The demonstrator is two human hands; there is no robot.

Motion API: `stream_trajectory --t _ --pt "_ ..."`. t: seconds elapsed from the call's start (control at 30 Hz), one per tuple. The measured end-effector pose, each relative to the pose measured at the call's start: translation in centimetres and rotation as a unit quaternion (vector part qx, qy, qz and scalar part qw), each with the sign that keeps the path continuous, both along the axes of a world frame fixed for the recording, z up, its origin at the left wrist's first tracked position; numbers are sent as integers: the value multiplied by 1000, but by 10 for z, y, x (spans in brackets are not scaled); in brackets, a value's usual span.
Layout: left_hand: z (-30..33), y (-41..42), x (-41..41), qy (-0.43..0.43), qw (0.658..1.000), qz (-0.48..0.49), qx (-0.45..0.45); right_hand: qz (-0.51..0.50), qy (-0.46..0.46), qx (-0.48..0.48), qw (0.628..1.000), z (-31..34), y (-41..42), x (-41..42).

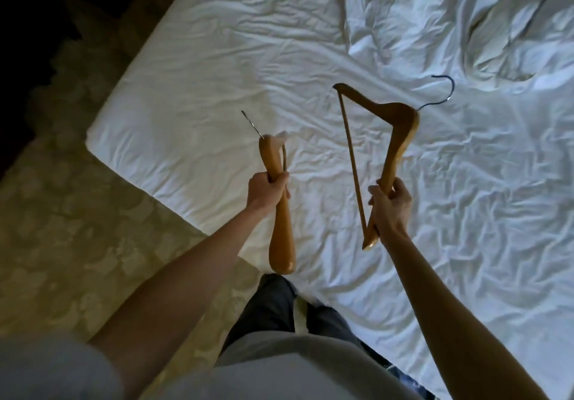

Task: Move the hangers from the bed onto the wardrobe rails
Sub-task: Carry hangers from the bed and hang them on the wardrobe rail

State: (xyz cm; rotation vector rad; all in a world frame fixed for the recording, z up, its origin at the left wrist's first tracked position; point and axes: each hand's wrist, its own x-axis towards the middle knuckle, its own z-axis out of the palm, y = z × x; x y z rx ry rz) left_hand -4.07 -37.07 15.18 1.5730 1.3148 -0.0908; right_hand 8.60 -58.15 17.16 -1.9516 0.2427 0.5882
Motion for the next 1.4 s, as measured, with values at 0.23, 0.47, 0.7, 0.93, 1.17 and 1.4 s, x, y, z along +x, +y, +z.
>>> stream_trajectory --t 0.23,0.47,0.7,0.93,1.17,1.4 --pt "73 -52 -91 -58 995 79 -9 202 -64 58 976 74 11 -77" --pt "128 -60 -204 -82 974 206 44 364 -107 105 919 116 66 -161" --pt "170 -34 -325 -90 931 341 98 484 -130 119 857 147 143 -286" --pt "194 32 -460 -122 900 397 134 555 -137 154 806 170 241 -424" --pt "212 127 -575 -127 871 439 177 614 -112 160 764 192 344 -550" --pt "219 218 -650 -131 860 454 192 640 -98 157 746 200 438 -631"
